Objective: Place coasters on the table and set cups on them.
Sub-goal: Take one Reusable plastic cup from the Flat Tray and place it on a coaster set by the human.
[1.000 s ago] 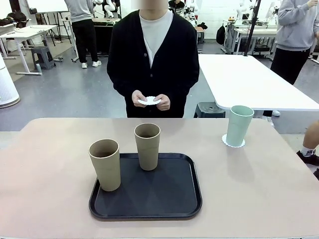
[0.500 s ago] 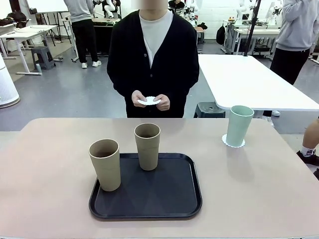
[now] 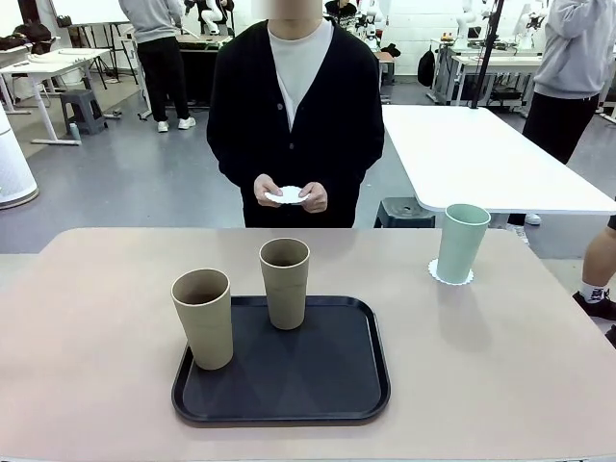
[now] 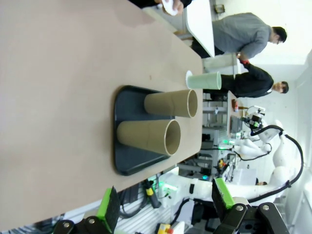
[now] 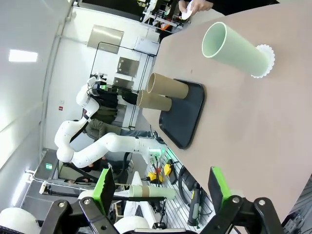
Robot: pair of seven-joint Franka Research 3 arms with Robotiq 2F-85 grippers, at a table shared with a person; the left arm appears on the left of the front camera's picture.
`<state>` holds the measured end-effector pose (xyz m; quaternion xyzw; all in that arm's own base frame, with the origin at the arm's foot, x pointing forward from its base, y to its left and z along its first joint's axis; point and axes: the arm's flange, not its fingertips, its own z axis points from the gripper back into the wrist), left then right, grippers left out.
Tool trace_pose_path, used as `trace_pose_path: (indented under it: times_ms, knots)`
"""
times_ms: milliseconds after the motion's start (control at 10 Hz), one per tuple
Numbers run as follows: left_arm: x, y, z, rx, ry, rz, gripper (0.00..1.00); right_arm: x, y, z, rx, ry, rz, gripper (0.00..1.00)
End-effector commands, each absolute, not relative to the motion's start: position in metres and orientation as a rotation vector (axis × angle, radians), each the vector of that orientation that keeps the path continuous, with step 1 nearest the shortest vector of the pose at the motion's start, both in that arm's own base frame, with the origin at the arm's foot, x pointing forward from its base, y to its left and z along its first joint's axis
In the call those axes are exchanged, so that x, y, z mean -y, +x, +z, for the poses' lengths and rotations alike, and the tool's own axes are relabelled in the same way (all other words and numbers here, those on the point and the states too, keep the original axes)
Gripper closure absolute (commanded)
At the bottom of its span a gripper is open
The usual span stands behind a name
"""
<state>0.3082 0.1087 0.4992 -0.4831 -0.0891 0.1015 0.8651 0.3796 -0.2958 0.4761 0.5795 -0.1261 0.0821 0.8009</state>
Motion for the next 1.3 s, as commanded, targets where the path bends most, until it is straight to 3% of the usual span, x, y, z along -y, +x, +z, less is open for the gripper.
trace_pose_path:
  times_ms: [0,1200]
  knots:
    - [-0.1092,0.3076,0.4995,0.195,-1.024,0.208,0.0,0.2953,0.3809,0.4763,0.284,1.256,0.164,0.0]
    - [-0.1092,0.3076,0.4995,0.195,-1.024,0.208,0.0,0.2953,0.3809,0.4763,0.284,1.256,0.164,0.0]
